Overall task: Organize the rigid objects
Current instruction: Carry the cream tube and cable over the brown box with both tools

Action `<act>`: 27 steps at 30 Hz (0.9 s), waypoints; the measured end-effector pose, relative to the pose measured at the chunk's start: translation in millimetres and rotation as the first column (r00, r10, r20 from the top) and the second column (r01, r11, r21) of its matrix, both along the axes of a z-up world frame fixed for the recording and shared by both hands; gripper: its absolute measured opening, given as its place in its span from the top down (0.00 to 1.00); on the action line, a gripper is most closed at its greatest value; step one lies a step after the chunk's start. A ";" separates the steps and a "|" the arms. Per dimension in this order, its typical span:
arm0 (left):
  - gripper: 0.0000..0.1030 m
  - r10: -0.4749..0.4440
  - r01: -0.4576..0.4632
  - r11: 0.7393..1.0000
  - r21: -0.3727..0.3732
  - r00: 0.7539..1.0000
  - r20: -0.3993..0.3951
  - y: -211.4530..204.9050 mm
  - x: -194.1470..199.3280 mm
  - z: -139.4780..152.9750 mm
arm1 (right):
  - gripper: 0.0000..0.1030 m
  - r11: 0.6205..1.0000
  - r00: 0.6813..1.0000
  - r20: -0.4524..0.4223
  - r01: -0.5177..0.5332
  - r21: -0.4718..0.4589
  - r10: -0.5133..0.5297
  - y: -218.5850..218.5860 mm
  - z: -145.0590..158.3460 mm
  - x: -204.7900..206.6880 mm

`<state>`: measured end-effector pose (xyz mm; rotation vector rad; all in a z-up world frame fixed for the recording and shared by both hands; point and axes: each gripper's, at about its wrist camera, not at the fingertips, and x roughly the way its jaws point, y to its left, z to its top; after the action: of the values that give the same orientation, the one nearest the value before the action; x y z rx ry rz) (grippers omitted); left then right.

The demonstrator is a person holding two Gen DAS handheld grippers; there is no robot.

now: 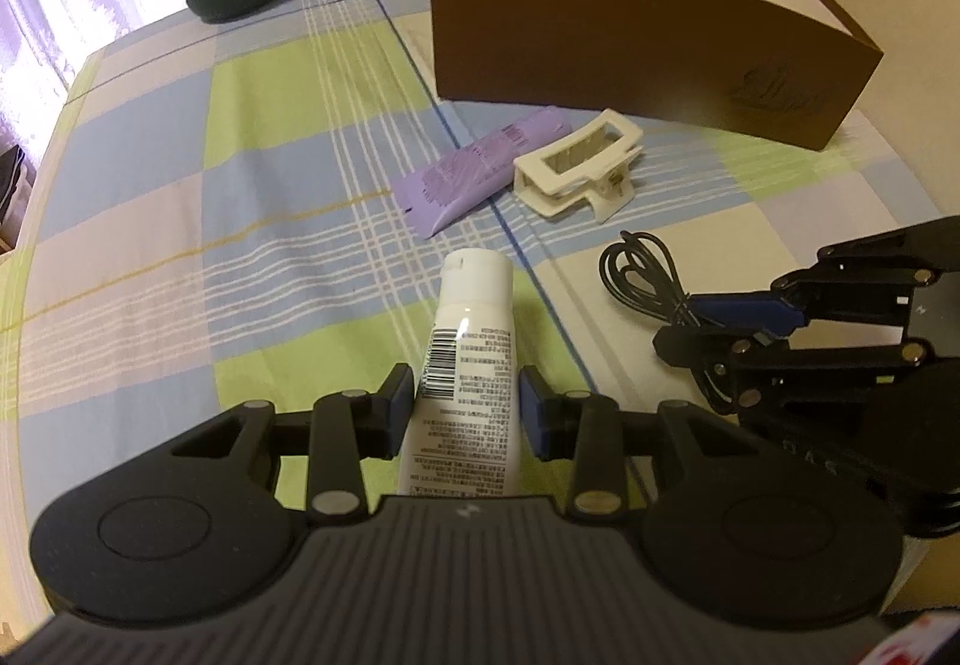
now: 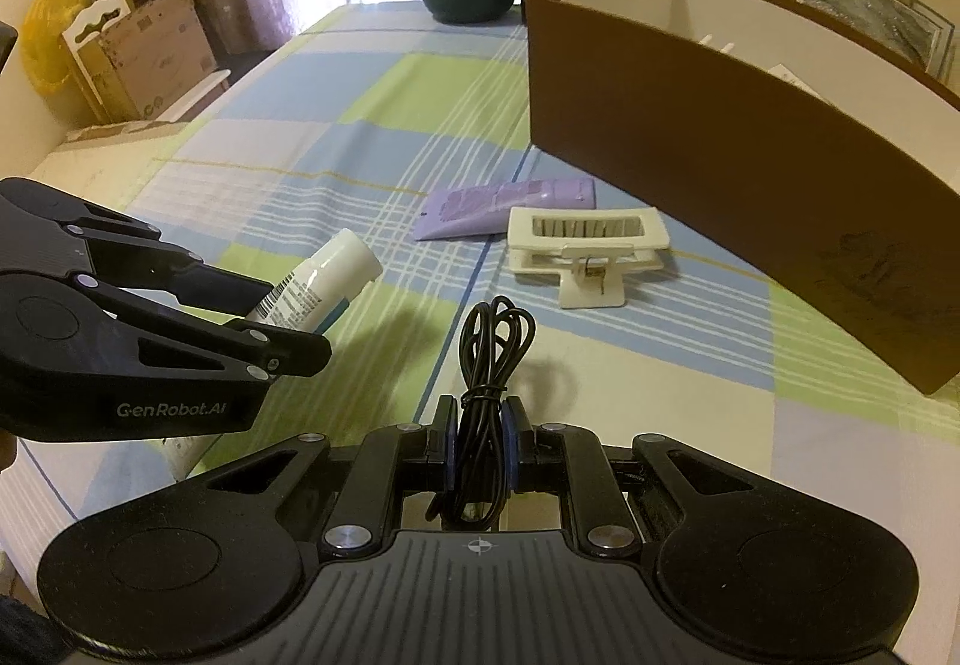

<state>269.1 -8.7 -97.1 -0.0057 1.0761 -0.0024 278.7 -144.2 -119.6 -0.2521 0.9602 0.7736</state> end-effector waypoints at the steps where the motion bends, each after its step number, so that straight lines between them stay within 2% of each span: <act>1: 0.68 -0.003 0.003 1.000 -0.001 1.000 0.004 -1.0 0.6 1.4 | 0.89 1.000 1.000 0.003 0.003 0.002 -0.003 -1.3 1.4 0.3; 16: 0.68 -0.061 0.060 0.998 0.014 0.995 0.074 -24.2 23.8 33.2 | 0.89 0.997 0.995 0.066 0.071 0.043 -0.074 -32.0 28.2 19.2; 27: 0.68 -0.114 0.112 0.993 0.024 0.982 0.151 -45.3 65.2 68.2 | 0.89 0.989 0.979 0.146 0.130 0.076 -0.140 -60.7 65.3 49.3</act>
<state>334.4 -54.0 -28.9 0.0686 0.9227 -0.0955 328.1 -204.9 -54.2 -0.1829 0.7987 0.6511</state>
